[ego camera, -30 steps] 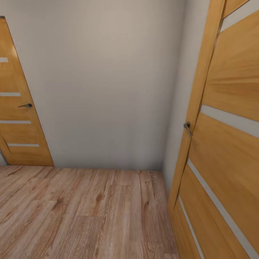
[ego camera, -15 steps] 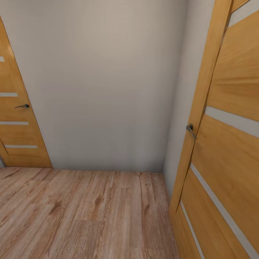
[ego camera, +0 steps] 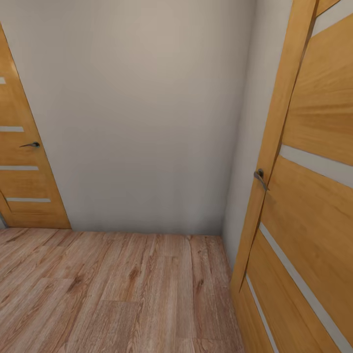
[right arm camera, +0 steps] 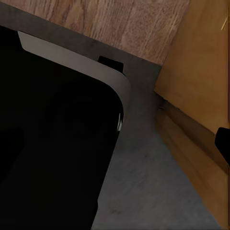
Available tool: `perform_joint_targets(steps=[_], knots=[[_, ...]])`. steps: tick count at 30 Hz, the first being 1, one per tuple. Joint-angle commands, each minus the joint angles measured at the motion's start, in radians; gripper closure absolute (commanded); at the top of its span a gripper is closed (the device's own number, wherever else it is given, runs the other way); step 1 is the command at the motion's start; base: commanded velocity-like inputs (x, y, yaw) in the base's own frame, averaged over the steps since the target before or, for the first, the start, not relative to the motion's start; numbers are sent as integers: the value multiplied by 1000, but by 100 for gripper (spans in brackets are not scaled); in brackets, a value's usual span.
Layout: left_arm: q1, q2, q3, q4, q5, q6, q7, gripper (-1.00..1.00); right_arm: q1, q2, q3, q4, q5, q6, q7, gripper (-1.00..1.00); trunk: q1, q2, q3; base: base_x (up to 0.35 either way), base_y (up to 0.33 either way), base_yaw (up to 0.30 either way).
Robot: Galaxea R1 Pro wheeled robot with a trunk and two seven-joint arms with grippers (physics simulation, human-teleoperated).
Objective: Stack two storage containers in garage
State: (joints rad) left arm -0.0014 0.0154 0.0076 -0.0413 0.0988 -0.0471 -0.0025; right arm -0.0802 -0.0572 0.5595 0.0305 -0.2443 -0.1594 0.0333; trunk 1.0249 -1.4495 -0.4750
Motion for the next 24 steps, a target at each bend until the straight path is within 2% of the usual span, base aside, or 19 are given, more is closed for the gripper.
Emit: perform_joint_targets(steps=[1, 16, 24], knots=[[0, 0, -1, 0, 10, -2, 0, -100, -1, 0, 8, 3, -10, -6, 3, -100, 0, 0, -1, 114, -71, 0], [0, 1, 0, 0, 12, -2, 0, -100, -1, 0, 8, 3, -10, -6, 4, -100, 0, 0, -1, 60, -31, 0], [0, 3, 0, 0, 12, -2, 0, -100, -1, 0, 8, 3, -10, -6, 3, -100, 0, 0, -1, 260, 0, 0]])
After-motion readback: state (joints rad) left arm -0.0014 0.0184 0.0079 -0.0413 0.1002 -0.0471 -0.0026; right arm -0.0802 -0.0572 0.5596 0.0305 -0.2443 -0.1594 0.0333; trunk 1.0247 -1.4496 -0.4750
